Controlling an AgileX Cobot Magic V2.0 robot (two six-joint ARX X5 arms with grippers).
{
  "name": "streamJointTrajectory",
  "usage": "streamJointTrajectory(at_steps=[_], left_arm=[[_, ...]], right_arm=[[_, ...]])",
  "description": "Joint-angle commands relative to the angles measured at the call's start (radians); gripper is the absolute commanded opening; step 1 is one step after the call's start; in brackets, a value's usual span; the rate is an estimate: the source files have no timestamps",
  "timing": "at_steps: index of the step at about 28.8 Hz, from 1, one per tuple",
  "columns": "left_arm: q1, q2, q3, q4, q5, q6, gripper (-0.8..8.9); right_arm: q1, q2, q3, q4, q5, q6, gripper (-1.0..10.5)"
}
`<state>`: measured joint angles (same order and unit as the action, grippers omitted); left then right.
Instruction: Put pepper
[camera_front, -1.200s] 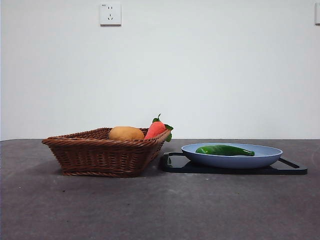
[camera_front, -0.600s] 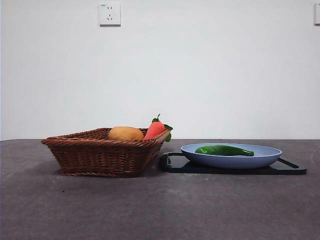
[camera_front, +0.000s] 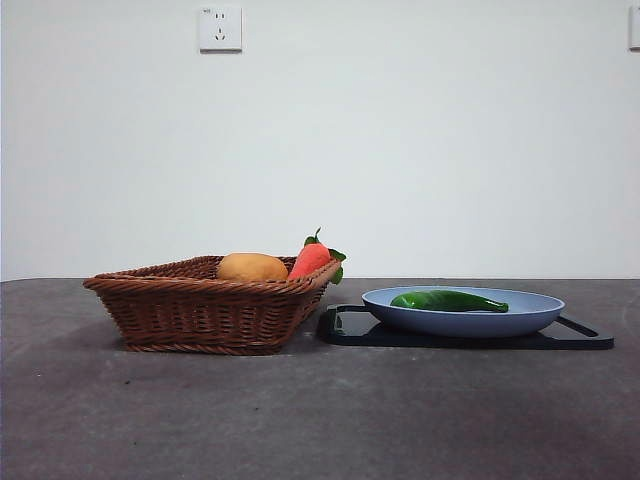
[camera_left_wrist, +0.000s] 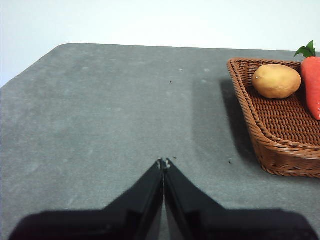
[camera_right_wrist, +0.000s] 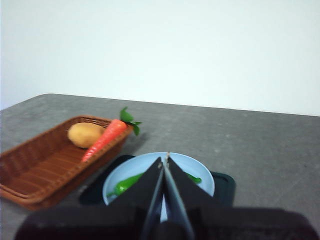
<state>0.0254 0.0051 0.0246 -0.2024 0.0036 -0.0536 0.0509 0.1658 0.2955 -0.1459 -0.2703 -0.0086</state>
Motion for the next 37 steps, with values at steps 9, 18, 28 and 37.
streamJointTrajectory(at_steps=[9,18,28,37], left_arm=[[0.002,-0.004,-0.005,0.006,0.001,-0.006,0.08],[0.002,-0.004,-0.005,0.007,0.001,-0.006,0.08],[0.002,-0.004,-0.005,0.007,0.001,-0.006,0.08],[0.002,-0.004,-0.005,0.006,0.001,-0.006,0.08]], right_arm=[[0.000,-0.112,-0.237,0.077,0.071,0.019,0.1],[0.000,-0.167,-0.288,0.051,0.070,0.045,0.1],[0.001,-0.167,-0.287,0.003,0.068,0.090,0.1],[0.001,-0.166,-0.287,0.003,0.068,0.090,0.1]])
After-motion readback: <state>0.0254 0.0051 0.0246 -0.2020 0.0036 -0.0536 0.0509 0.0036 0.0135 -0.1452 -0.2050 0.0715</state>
